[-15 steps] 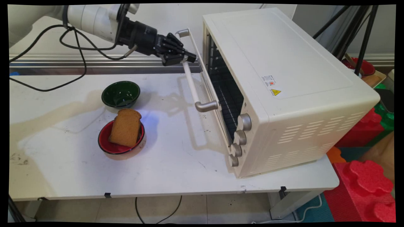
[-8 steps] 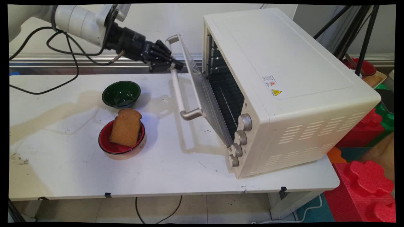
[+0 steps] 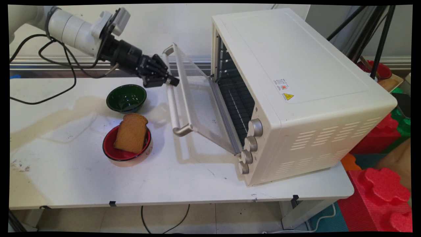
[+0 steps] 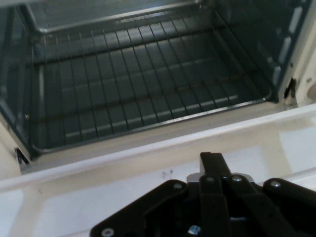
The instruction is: Open the oven
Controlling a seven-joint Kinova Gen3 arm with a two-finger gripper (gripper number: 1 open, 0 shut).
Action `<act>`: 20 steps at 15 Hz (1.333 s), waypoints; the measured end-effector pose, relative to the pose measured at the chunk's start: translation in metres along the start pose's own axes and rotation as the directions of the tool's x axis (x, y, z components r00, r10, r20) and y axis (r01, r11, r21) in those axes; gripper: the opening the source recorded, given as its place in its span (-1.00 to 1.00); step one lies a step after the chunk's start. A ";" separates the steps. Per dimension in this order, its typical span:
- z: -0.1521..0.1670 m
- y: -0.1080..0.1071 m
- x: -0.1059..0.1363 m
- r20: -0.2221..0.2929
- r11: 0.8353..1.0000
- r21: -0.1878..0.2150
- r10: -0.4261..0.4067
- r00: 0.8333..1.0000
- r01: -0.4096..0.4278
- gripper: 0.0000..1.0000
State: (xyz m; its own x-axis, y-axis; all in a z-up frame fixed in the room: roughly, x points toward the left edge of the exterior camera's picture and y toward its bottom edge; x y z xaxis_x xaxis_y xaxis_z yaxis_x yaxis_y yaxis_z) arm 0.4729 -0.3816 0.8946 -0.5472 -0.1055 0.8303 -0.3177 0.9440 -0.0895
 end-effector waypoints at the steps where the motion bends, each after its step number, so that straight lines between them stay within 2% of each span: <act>1: -0.001 0.001 -0.003 0.006 1.000 -0.003 -0.002 1.000 0.002 -1.00; 4: -0.001 0.005 -0.019 0.033 1.000 -0.013 -0.013 0.999 0.013 -1.00; 20: 0.005 0.026 -0.094 0.108 0.998 -0.016 -0.065 0.992 0.067 -1.00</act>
State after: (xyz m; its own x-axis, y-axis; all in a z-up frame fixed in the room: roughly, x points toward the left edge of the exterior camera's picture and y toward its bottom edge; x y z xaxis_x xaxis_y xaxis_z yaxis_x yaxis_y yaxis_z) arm 0.5119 -0.3487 0.8111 -0.6058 -0.1995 0.7702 -0.3414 0.9396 -0.0252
